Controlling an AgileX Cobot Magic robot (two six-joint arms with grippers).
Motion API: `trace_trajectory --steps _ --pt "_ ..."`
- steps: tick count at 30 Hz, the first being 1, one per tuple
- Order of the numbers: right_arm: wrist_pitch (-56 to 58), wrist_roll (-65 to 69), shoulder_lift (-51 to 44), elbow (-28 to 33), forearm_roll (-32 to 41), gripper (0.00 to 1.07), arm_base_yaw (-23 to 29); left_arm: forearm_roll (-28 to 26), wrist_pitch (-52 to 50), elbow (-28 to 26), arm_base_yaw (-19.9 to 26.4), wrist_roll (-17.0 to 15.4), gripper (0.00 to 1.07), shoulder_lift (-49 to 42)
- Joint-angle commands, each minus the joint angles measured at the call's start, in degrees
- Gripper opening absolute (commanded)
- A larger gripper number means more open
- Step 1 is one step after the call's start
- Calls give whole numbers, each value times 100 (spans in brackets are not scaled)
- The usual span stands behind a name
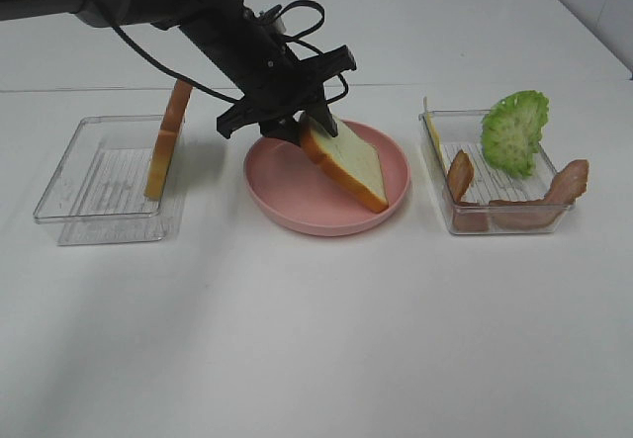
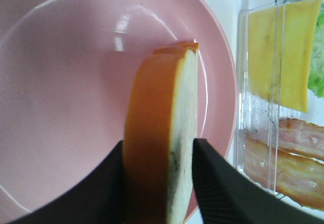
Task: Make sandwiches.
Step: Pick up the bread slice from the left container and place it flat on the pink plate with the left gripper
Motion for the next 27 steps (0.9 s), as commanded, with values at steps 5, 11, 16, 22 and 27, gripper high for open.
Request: trace_trajectory --steps 5,11,16,22,27 --pt "-29 -34 -11 23 -23 98 -29 155 -120 -29 -23 6 76 -6" --pt "-29 -34 -11 23 -23 98 -29 195 -298 -29 -34 46 79 -6" --pt "-29 -34 -11 23 -23 98 -29 264 -206 -34 -69 281 79 -52" --pt "-29 -34 -11 23 -23 98 -29 647 92 -309 -69 281 89 -63" --pt "-29 -34 -11 23 -23 98 -29 688 361 -791 -69 258 89 -52"
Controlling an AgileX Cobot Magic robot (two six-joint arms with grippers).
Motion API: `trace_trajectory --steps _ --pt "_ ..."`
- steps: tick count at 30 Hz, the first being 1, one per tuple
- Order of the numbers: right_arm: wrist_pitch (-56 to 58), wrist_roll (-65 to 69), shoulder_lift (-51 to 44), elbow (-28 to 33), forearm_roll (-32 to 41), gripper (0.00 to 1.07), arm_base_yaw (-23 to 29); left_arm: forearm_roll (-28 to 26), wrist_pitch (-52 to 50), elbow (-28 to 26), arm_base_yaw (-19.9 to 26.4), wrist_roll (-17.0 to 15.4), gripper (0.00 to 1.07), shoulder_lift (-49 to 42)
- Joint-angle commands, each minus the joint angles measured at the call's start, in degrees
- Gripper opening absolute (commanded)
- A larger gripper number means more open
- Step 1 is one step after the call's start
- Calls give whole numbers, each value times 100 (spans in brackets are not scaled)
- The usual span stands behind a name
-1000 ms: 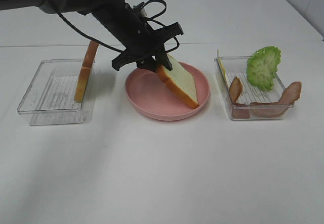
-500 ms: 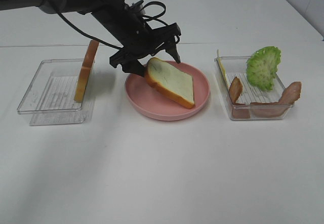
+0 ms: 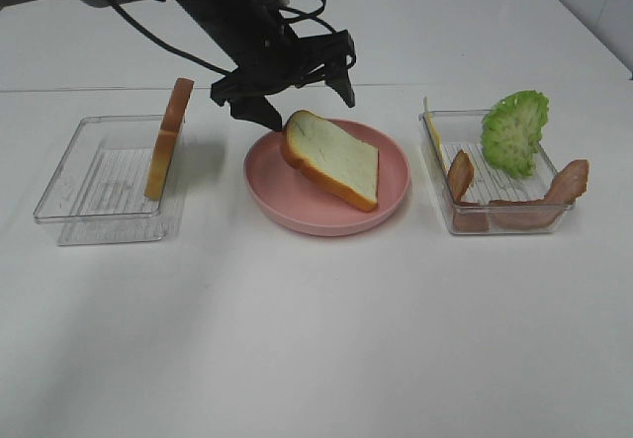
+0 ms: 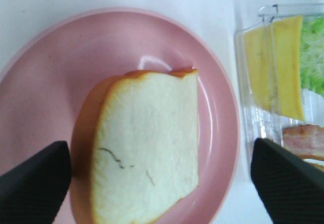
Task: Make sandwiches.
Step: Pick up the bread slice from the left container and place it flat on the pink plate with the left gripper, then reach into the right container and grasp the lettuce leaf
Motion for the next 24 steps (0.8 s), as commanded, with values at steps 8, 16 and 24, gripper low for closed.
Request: trace_trajectory --steps 8,16,24 --pt "-29 -34 -11 23 -23 98 -29 435 894 -596 -40 -246 89 -57" --pt "-29 -34 -11 23 -23 98 -29 1261 2154 -1478 -206 -235 89 -57" --pt "-29 -34 -11 23 -23 98 -29 1547 2756 -2034 -298 34 89 -315"
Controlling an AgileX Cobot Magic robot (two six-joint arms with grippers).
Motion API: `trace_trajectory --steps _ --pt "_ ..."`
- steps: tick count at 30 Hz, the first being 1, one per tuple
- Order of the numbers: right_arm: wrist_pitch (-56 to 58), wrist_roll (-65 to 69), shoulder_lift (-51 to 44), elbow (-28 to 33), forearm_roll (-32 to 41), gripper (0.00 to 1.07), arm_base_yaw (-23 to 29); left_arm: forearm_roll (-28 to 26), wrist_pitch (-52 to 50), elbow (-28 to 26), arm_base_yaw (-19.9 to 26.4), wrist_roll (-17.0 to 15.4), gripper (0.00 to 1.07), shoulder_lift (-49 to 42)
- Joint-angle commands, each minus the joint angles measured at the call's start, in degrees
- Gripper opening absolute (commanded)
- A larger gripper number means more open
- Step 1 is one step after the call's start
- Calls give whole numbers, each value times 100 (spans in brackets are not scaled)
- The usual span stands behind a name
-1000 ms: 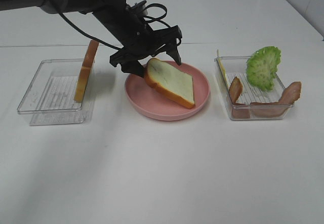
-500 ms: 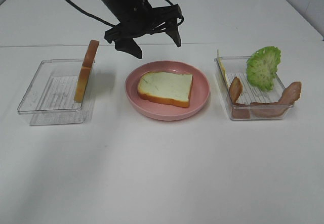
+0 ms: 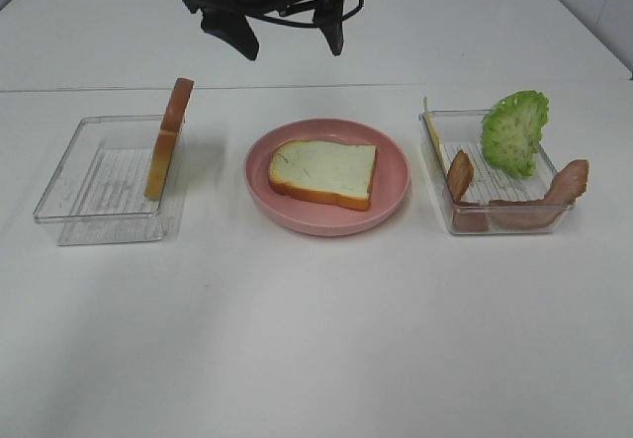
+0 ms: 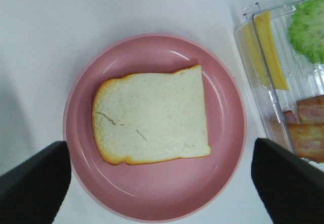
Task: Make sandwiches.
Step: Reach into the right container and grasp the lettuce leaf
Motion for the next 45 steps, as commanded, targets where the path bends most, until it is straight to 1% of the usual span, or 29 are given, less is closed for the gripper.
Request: trace_trajectory --steps 1,2,5,7,10,12,15,17,20,22,23,25,26,27,28,30,31,32,33,34,35,36,37,38,40,41,42,44,45 --pt "-29 -34 -11 23 -23 98 -29 29 647 -52 -34 166 89 -367" --pt "-29 -34 -11 23 -23 98 -29 97 647 63 -23 309 89 -527" --pt "-29 -34 -11 23 -23 98 -29 103 647 183 0 338 89 -642" --pt "-29 -34 -11 23 -23 98 -29 338 647 997 103 470 89 -1278" --pt "-29 -34 -11 23 -23 98 -29 430 647 1261 132 516 89 -1461" --pt "-29 -34 -11 23 -23 98 -29 533 647 2229 487 590 89 -2149" --pt "-29 -34 -11 23 -23 98 -29 516 647 2475 625 602 89 -2349" --pt "-29 -34 -11 23 -23 98 -29 498 647 3323 1169 722 89 -3123" --pt "-29 -34 -11 23 -23 98 -29 498 647 3564 1295 768 89 -3352" --pt "-29 -34 -11 23 -23 98 -29 533 630 4223 1633 831 89 -3965" --pt "-29 -34 -11 23 -23 98 -29 533 630 4223 1633 831 89 -3965" --pt "-29 -34 -11 23 -23 98 -29 630 493 5208 2011 842 89 -4968" --pt "-29 -34 -11 23 -23 98 -29 630 493 5208 2011 842 89 -4968" --pt "-29 -34 -11 23 -23 98 -29 653 413 5489 2097 842 89 -5243" --pt "-29 -34 -11 23 -23 98 -29 653 413 5489 2097 842 89 -5243" --pt "-29 -34 -11 23 -23 98 -29 682 103 6606 2366 842 89 -6257" --pt "-29 -34 -11 23 -23 98 -29 682 103 6606 2366 842 89 -6257" --pt "-29 -34 -11 23 -23 98 -29 682 34 6847 2418 842 89 -6549" --pt "-29 -34 -11 23 -23 98 -29 682 -115 7420 2475 808 89 -7133" --pt "-29 -34 -11 23 -23 98 -29 682 -115 7420 2475 808 89 -7133" --pt "-29 -34 -11 23 -23 98 -29 699 -286 7907 2475 796 89 -7649" --pt "-29 -34 -11 23 -23 98 -29 699 -286 7907 2475 796 89 -7649" --pt "-29 -34 -11 23 -23 98 -29 699 -361 8159 2475 779 89 -7935" --pt "-29 -34 -11 23 -23 98 -29 705 -493 8640 2475 762 89 -8417" --pt "-29 -34 -11 23 -23 98 -29 716 -550 8812 2475 762 89 -8623" --pt "-29 -34 -11 23 -23 98 -29 773 -676 9196 2475 762 89 -9116" --pt "-29 -34 -11 23 -23 98 -29 773 -676 9196 2475 762 89 -9116" --pt "-29 -34 -11 23 -23 98 -29 773 -647 9568 2475 762 89 -9780" --pt "-29 -34 -11 23 -23 98 -29 773 -647 9568 2475 762 89 -9780"
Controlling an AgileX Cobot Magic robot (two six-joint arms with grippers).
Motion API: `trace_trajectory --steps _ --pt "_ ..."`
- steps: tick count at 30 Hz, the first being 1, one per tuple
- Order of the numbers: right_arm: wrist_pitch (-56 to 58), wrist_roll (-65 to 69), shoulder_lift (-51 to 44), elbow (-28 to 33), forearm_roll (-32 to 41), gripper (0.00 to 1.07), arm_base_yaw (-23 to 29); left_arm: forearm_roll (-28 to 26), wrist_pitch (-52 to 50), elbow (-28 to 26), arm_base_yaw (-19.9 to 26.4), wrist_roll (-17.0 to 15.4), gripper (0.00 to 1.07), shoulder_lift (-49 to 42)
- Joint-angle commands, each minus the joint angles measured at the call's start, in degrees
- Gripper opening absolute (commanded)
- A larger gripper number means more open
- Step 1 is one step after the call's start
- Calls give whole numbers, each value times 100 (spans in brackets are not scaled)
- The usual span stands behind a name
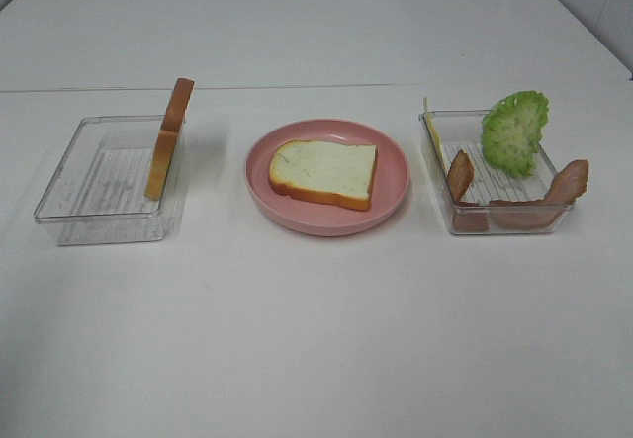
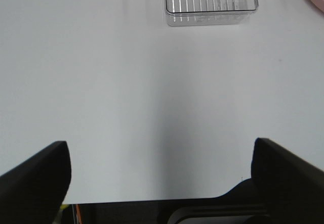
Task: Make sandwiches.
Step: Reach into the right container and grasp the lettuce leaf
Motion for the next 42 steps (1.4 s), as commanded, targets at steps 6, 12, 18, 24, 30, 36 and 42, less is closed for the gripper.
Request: trace_trajectory --steps 6,12,18,24,30,36,42 --pt "-29 -34 -11 23 -23 98 -29 0 -80 945 6 252 88 -1828" --pt "-29 -34 -11 23 -23 98 -29 -206 -424 1392 6 670 88 -2641" --pt "-29 -34 -11 23 -23 98 -29 -252 -332 1501 6 871 88 -2756" --pt "-29 -34 -11 23 -23 98 -29 -321 -160 1610 6 934 88 -2756" --pt "-29 -34 -11 23 -23 98 -29 -338 -160 1616 6 934 88 -2756" --pt "-29 -34 -11 23 -23 98 -29 -338 -160 1616 11 934 88 -2836" --pt "-29 -34 -11 23 -23 98 -29 -332 -160 1616 470 934 88 -3409"
